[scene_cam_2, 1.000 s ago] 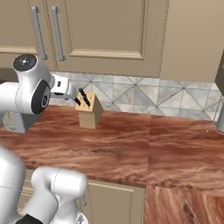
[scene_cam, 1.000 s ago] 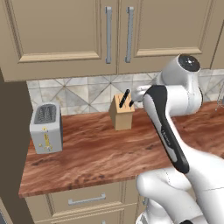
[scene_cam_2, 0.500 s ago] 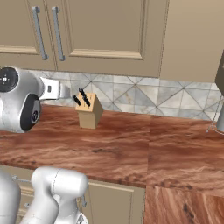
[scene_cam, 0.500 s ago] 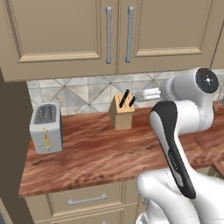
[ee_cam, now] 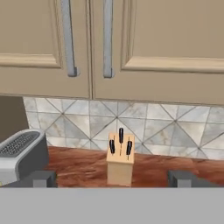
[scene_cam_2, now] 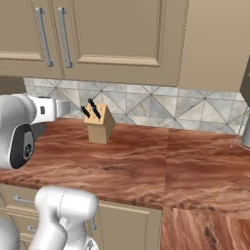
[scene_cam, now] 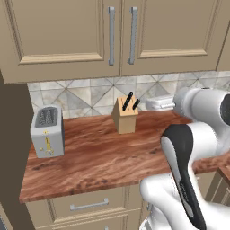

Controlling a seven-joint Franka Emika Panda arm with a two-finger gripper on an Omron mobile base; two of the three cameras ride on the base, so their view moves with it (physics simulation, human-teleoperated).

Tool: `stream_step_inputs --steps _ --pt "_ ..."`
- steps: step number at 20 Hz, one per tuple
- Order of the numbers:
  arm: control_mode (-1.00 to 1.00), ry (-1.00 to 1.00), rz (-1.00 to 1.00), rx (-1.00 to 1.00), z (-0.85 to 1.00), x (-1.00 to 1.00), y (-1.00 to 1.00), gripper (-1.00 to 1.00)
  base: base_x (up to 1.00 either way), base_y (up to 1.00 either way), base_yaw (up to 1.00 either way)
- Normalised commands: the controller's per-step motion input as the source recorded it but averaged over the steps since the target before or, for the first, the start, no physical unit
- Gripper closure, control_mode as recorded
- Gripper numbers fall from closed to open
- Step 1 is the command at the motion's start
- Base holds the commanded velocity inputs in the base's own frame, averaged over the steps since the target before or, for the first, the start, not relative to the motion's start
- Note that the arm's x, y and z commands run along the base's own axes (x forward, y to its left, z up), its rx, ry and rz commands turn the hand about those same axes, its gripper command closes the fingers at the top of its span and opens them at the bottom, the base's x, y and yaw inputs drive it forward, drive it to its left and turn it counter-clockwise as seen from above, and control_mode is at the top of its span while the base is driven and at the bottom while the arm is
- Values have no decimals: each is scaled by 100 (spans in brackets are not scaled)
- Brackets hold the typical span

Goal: Open the cabinet, pick the kettle from the cabinet, and place it in the sink.

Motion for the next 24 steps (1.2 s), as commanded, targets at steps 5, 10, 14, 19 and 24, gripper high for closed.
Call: stream_step_inputs --steps 5,10,14,19,24 --pt "-100 -16 0 0 26 -43 0 -100 0 0 0" --pt "-100 -17 0 0 30 -38 0 -100 0 0 0" --pt "-100 -15 0 0 23 -12 0 -100 0 0 0" --pt "-100 -15 0 -1 11 0 0 -100 0 0 0" --pt "-100 -22 0 0 8 4 0 -100 0 0 0"
